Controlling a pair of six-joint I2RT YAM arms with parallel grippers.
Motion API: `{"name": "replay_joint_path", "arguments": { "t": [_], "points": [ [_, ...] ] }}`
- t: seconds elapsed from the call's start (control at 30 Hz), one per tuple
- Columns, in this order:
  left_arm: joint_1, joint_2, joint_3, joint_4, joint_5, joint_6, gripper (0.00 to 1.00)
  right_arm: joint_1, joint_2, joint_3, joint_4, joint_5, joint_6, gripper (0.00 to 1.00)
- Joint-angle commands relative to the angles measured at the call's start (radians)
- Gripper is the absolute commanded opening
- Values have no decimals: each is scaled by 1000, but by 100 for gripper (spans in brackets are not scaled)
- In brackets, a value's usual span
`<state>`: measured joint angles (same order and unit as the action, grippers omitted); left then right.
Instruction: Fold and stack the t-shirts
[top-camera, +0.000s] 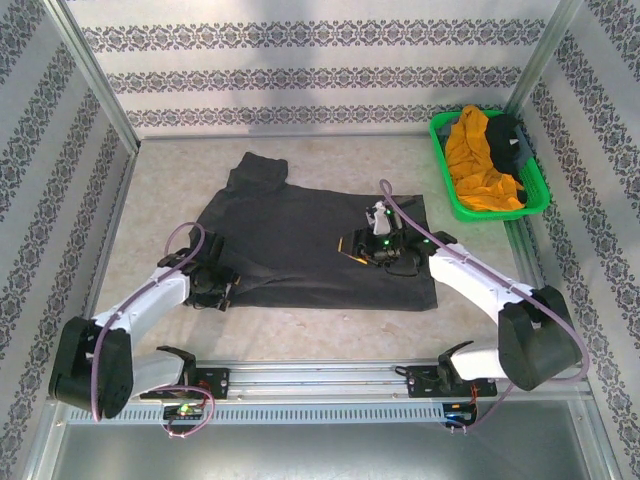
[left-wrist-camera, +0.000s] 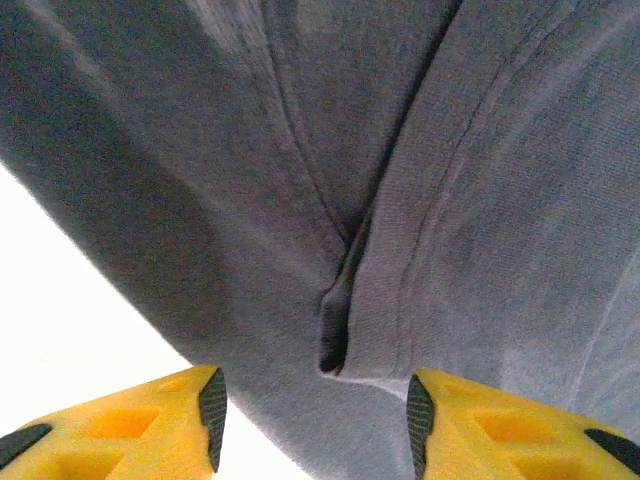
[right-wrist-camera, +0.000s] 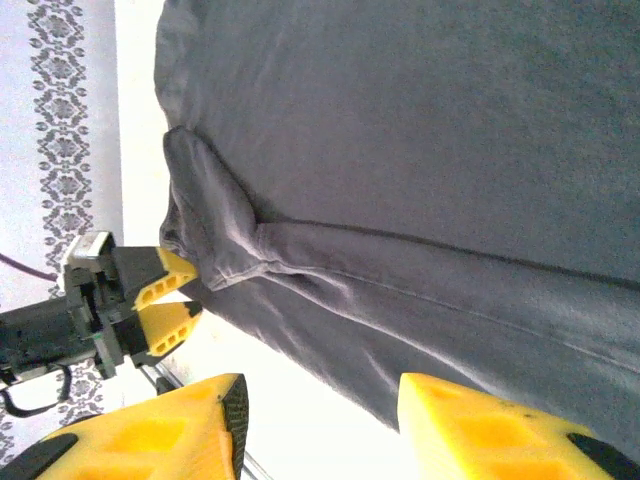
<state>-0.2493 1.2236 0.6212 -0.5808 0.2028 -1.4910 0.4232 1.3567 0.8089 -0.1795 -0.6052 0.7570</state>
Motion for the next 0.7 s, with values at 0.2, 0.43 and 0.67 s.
{"name": "replay_joint_path", "arguments": {
  "t": [0.2,0.43,0.67],
  "points": [
    [-28,62,7,110,-29,-65,32,6,23,27,46,-38,9,43],
    [-30,127,101,104,-44,12,0,2,23,24,36,-34,11,40],
    [-43,313,341,-8,-43,239,0,-31,18,23,37,-36,30,38]
  ]
}}
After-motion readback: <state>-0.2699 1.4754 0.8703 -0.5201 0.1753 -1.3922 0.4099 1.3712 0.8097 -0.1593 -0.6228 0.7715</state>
